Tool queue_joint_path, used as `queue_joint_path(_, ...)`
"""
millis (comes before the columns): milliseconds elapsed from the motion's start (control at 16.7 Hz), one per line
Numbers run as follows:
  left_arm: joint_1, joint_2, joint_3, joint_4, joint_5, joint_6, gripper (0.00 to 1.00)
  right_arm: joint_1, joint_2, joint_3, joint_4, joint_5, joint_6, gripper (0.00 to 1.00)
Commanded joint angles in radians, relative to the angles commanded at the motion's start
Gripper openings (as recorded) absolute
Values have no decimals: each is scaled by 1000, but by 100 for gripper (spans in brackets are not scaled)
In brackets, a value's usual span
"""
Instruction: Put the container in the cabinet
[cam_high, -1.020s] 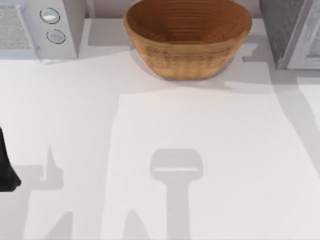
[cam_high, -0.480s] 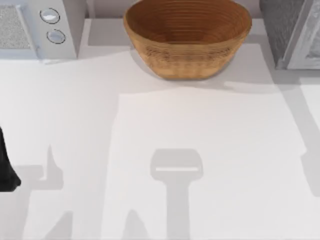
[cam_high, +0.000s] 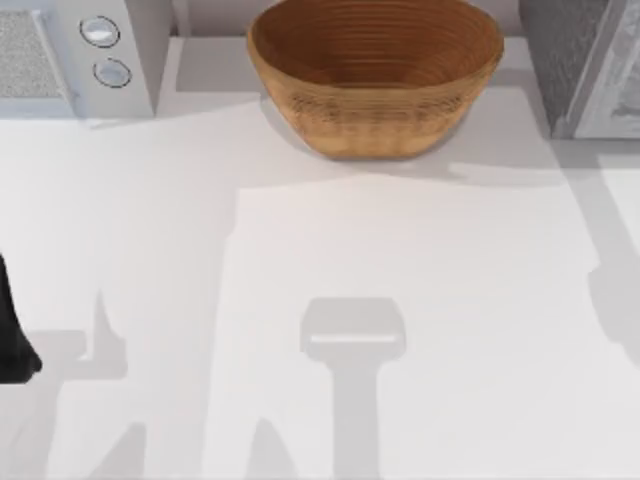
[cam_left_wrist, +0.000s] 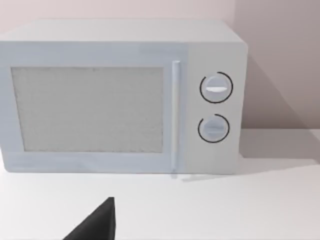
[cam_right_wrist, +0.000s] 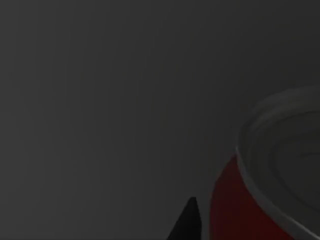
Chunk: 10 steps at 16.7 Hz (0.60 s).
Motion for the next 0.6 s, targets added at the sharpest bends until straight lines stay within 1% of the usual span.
queue_joint_path(240,0,0,0,0,0,0,100,0,2,3,-1,0,0,0)
queue_joint_path(600,0,0,0,0,0,0,100,0,2,3,-1,0,0,45)
